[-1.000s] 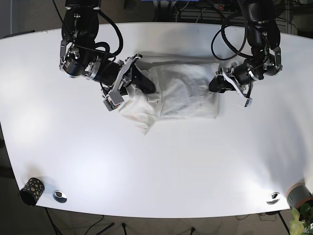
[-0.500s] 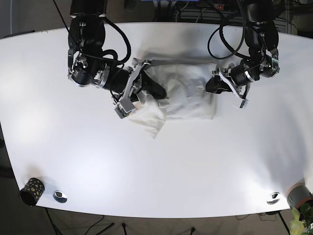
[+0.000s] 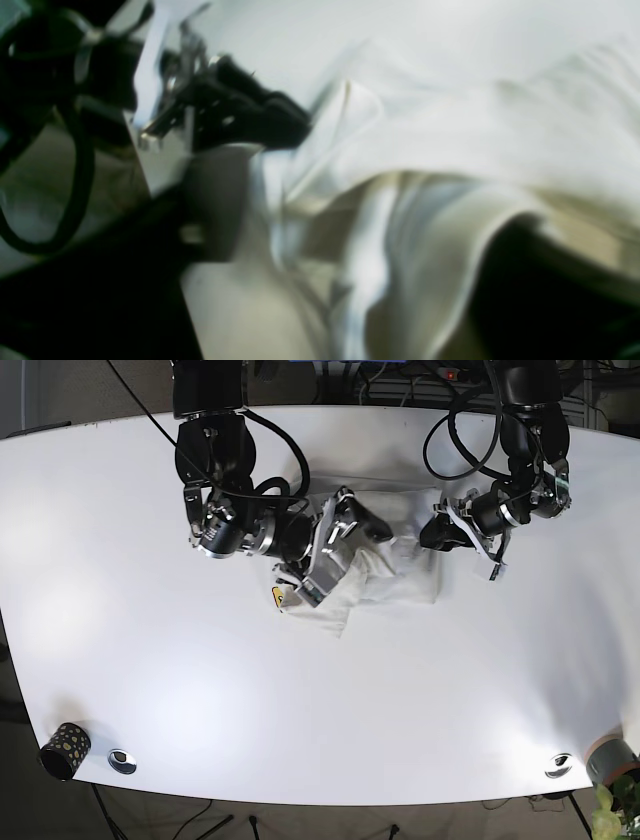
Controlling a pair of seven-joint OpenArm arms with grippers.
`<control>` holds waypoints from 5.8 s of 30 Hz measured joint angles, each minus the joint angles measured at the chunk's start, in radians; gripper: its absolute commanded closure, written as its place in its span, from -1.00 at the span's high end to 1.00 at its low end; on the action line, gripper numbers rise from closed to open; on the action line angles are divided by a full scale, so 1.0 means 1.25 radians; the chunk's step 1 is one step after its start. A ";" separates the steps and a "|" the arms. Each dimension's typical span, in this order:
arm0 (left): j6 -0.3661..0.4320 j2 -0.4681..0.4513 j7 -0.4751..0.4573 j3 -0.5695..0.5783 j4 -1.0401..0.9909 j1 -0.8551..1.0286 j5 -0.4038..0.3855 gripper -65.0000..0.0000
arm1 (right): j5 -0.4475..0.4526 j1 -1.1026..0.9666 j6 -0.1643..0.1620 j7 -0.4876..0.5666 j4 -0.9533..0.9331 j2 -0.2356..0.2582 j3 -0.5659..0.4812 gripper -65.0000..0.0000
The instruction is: Fold the T-shirt properly
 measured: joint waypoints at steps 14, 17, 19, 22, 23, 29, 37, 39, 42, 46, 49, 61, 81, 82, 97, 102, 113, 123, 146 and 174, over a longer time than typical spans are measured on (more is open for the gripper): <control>0.000 0.002 0.024 0.000 0.001 -0.022 0.012 -0.65 | -0.112 -0.023 0.002 0.006 0.103 0.004 -0.108 0.74; 0.000 0.002 0.024 -0.001 0.002 -0.022 0.010 -0.65 | -0.111 -0.048 0.003 0.006 0.159 0.015 -0.090 0.73; 0.000 0.002 0.026 -0.001 0.002 -0.026 0.011 -0.65 | -0.112 -0.060 0.003 0.006 0.170 0.028 -0.083 0.73; 0.000 0.002 0.028 -0.001 0.002 -0.031 0.016 -0.65 | -0.117 -0.079 0.002 0.005 0.170 0.051 -0.084 0.73; 0.000 0.003 0.030 -0.001 0.002 -0.033 0.019 -0.65 | -0.117 -0.087 0.002 0.005 0.171 0.060 -0.084 0.73; 0.000 0.002 0.031 -0.001 0.001 -0.035 0.020 -0.65 | -0.107 -0.139 0.003 0.001 0.244 0.081 -0.013 0.73; -0.056 0.000 0.040 -0.034 0.001 -0.047 0.027 -0.65 | 0.011 -0.143 0.000 0.005 0.205 0.081 0.160 0.73; -0.083 0.000 0.042 -0.062 0.001 -0.050 0.028 -0.65 | 0.013 -0.135 0.000 0.005 0.178 0.081 0.170 0.73; -0.100 -0.005 0.043 -0.084 0.000 -0.058 0.038 -0.65 | 0.012 -0.106 0.001 -0.008 0.125 0.081 0.168 0.73; -0.106 -0.011 0.043 -0.080 0.029 -0.058 0.039 -0.65 | 0.018 -0.065 0.000 0.002 0.060 0.072 0.165 0.73; -0.106 -0.018 0.042 -0.081 0.056 -0.057 0.037 -0.65 | 0.010 -0.034 -0.002 0.003 0.016 0.066 0.136 0.73; -0.112 -0.074 0.043 -0.143 0.079 -0.044 0.033 -0.65 | -0.103 0.128 -0.003 0.026 -0.183 -0.089 -0.044 0.73; -0.112 -0.139 0.045 -0.206 0.078 -0.039 0.041 -0.65 | -0.144 -0.005 -0.002 0.020 0.025 -0.024 -0.038 0.73; -0.112 -0.139 0.044 -0.204 0.078 -0.040 0.038 -0.65 | -0.148 -0.027 -0.004 0.014 0.043 -0.018 -0.037 0.72; -0.114 -0.149 0.045 -0.095 0.078 -0.036 0.038 -0.65 | -0.267 -0.139 0.003 0.029 0.170 -0.014 -0.150 0.52; -0.114 -0.175 0.045 -0.096 0.080 -0.036 0.039 -0.65 | -0.413 -0.095 0.003 0.093 0.140 -0.014 -0.244 0.52; -0.114 -0.221 0.043 -0.101 0.081 -0.033 0.039 -0.65 | -0.505 -0.013 0.005 0.171 0.007 0.005 -0.357 0.50; -0.114 -0.223 0.042 -0.101 0.078 -0.011 0.036 -0.65 | -0.504 0.004 0.006 0.241 -0.098 0.046 -0.426 -0.47; -0.114 -0.217 0.043 -0.099 0.077 0.001 0.037 -0.65 | -0.458 0.010 0.006 0.224 0.015 0.015 -0.419 -0.95; -0.112 -0.220 0.045 -0.162 0.164 0.002 0.037 -0.65 | -0.388 0.143 0.006 0.340 -0.243 -0.098 -0.376 0.57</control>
